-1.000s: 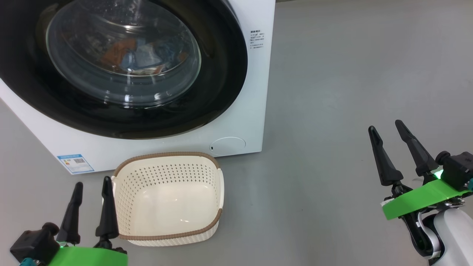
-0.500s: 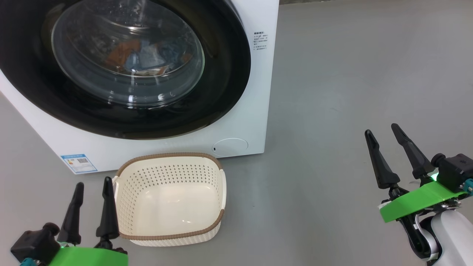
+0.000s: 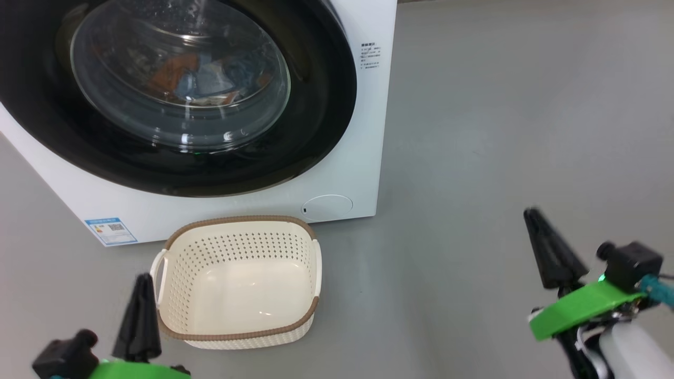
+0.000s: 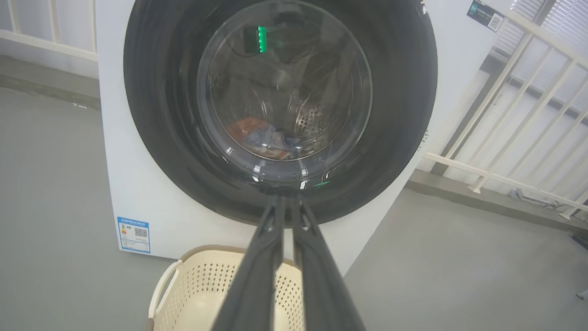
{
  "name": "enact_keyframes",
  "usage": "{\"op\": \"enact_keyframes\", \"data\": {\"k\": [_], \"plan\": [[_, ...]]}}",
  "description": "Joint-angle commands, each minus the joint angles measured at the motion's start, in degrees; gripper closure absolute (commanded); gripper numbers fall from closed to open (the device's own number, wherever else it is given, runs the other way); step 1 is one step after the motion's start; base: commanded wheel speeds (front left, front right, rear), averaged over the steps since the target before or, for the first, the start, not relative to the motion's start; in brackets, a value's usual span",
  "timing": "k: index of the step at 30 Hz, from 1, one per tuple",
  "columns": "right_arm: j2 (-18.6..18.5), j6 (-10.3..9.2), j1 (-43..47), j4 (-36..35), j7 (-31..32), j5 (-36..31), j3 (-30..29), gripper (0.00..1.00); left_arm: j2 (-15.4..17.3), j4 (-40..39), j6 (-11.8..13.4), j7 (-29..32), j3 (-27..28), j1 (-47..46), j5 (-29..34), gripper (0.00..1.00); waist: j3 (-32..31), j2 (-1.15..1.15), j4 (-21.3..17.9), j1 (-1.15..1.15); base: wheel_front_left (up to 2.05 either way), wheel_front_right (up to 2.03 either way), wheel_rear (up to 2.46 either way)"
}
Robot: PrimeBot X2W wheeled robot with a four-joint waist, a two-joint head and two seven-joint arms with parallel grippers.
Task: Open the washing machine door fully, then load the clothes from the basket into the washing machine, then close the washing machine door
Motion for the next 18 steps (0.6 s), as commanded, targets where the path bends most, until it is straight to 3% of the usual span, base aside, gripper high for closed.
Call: {"op": "enact_keyframes", "data": {"k": [1, 7, 18], "plan": [[0.07, 0.0, 0.02, -0.08, 0.1, 0.36, -0.1, 1.0, -0.02, -0.01, -0.02, 0.11, 0.09, -0.03, -0.34, 1.0, 0.0, 0.0, 0.01, 0.0, 0.0, 0.0, 0.0], [0.64, -0.01, 0.45, -0.33, 1.03, 3.52, -0.94, 1.0, -0.24, 0.07, -0.21, 1.05, 0.61, -0.08, -3.31, 1.0, -0.29, 0.0, 0.09, 0.13, 0.0, 0.0, 0.0], [1.7, -0.02, 0.94, -0.48, 2.75, 9.25, -2.5, 1.0, -0.65, 0.4, -0.57, 2.65, 1.49, -0.36, -8.76, 1.0, -0.44, 0.0, 0.24, 0.0, 0.0, 0.0, 0.0]]}}
